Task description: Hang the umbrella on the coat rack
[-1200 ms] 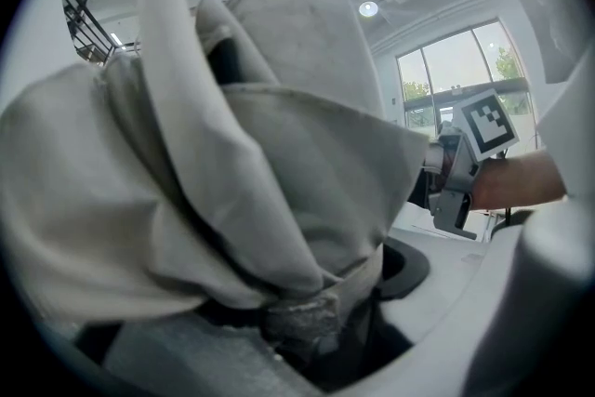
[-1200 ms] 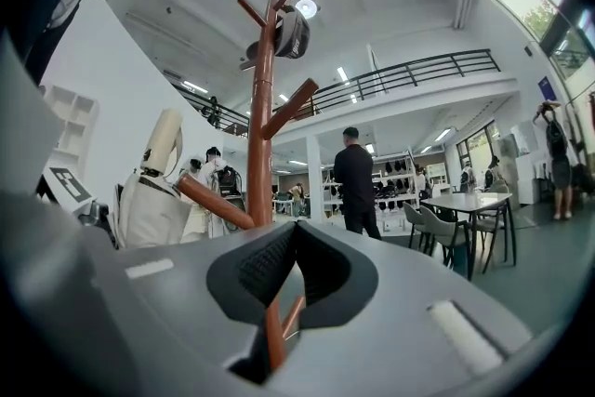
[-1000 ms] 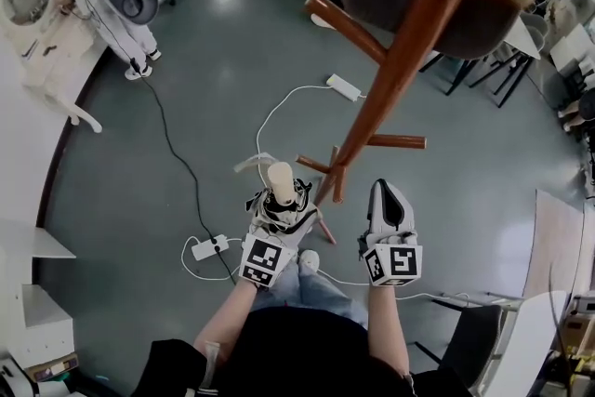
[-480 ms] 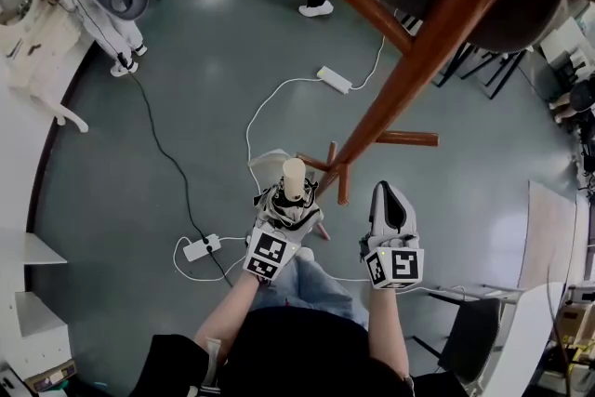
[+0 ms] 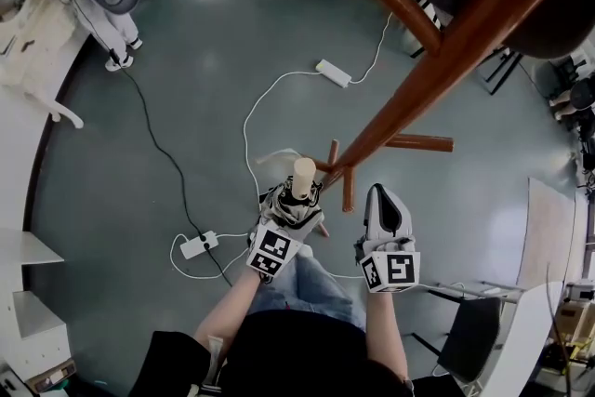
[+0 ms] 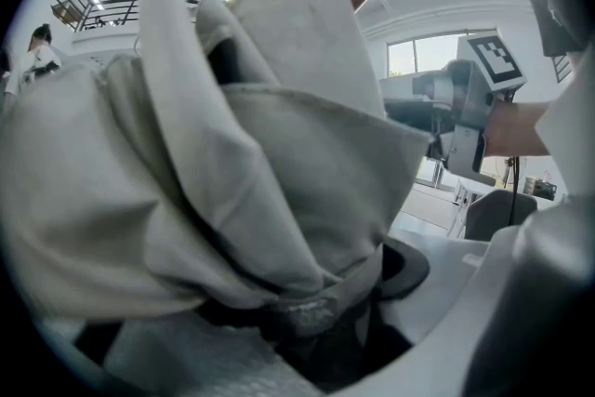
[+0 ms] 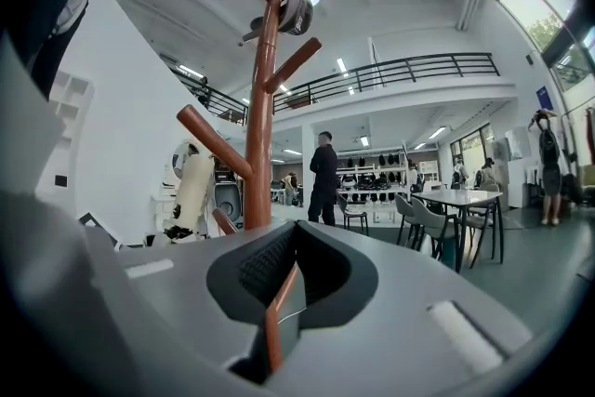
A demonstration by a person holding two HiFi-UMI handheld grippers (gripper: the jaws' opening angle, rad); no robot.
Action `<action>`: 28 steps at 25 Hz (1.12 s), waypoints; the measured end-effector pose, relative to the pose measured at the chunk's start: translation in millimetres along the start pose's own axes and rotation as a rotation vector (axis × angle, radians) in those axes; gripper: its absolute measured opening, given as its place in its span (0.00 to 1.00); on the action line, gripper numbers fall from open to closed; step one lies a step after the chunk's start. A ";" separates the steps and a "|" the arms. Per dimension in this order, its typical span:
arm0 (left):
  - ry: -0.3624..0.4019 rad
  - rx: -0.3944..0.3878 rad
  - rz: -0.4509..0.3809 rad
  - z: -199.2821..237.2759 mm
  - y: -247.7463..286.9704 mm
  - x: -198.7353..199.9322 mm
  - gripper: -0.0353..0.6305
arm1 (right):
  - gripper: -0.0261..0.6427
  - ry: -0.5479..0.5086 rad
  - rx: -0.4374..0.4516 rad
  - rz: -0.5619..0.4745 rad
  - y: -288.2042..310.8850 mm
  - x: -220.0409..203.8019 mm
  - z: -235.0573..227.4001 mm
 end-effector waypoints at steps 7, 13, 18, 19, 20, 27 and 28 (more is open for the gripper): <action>0.008 -0.044 0.042 -3.6 6.2 -16.1 0.52 | 0.05 -0.001 0.005 0.018 0.4 -4.9 2.2; 0.002 -0.061 0.067 -8.9 7.7 -26.8 0.52 | 0.05 0.000 -0.002 0.030 -1.7 -7.6 0.6; 0.005 -0.068 0.066 -15.1 -0.7 -23.3 0.52 | 0.05 0.008 -0.004 0.040 -0.8 -9.3 -4.2; 0.002 -0.067 0.070 -15.5 -1.1 -23.4 0.52 | 0.05 0.008 -0.002 0.040 -0.3 -8.9 -4.2; -0.002 -0.065 0.075 -15.2 -0.4 -23.9 0.52 | 0.05 0.007 0.001 0.041 0.1 -8.5 -3.7; -0.016 -0.068 0.072 -3.9 17.8 -22.9 0.52 | 0.05 -0.008 0.002 0.047 -4.2 -5.0 -4.1; -0.009 -0.073 0.076 -2.7 20.5 -21.9 0.52 | 0.05 -0.008 -0.003 0.048 -5.1 -5.0 -5.6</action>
Point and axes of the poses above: the fingertips, and each gripper's own axes: y forward along the fingers, z to its left, x out of its top, the point moved 8 cm from there along -y, backward along the fingers, and after that the axes turned 2 degrees about z, right-handed, at the moved point
